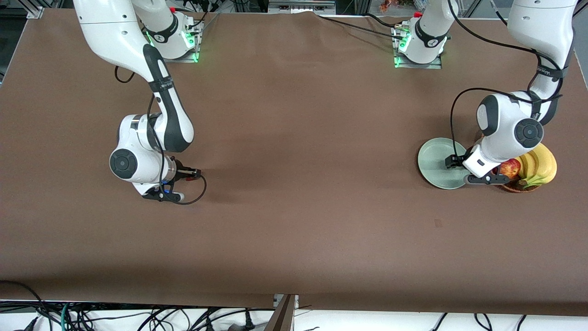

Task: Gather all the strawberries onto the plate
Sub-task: 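Lower the strawberry onto the plate and open the left gripper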

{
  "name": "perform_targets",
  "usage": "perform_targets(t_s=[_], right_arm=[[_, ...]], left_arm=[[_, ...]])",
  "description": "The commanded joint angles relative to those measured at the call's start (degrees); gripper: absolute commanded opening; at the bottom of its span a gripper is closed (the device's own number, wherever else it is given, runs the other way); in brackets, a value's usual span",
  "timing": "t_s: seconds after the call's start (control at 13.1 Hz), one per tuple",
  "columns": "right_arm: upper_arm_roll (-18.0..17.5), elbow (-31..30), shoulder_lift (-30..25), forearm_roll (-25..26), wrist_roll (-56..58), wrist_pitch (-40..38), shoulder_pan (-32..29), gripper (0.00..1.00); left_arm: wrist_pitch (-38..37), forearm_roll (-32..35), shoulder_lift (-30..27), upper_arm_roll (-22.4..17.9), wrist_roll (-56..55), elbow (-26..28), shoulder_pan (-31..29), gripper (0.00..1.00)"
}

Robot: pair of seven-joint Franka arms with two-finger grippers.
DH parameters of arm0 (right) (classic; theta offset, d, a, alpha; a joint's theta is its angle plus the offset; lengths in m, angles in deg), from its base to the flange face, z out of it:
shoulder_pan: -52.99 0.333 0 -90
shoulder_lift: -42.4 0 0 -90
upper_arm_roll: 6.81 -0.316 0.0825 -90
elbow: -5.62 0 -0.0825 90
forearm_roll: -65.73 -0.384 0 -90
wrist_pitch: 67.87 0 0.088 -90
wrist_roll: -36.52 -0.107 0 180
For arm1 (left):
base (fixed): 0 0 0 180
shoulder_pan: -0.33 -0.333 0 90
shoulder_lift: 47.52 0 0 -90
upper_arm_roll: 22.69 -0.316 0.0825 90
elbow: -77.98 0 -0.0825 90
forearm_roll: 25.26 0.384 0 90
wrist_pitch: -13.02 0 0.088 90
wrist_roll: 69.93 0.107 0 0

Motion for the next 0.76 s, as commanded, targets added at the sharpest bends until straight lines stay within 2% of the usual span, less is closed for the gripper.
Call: perform_targets(t_s=[0.0,0.31,0.69], right_arm=[[-0.1,1.0,1.3,0.4,-1.4,0.4,0.1,0.62],[-0.2,0.8,2.2,-1.6,-1.9,1.0,0.1,0.55],[-0.2,0.8,2.6,-1.7,-1.9,1.6,0.1,0.44]], left_arm=[[-5.0,-1.7,-6.1,0.3,2.4,-0.8,1.1,1.0],[-7.9,-1.8,-11.5,4.9,3.4,-0.6,1.2,1.0],[-13.7,-1.8,-15.5,5.4,3.1,-0.5,1.3,1.0]])
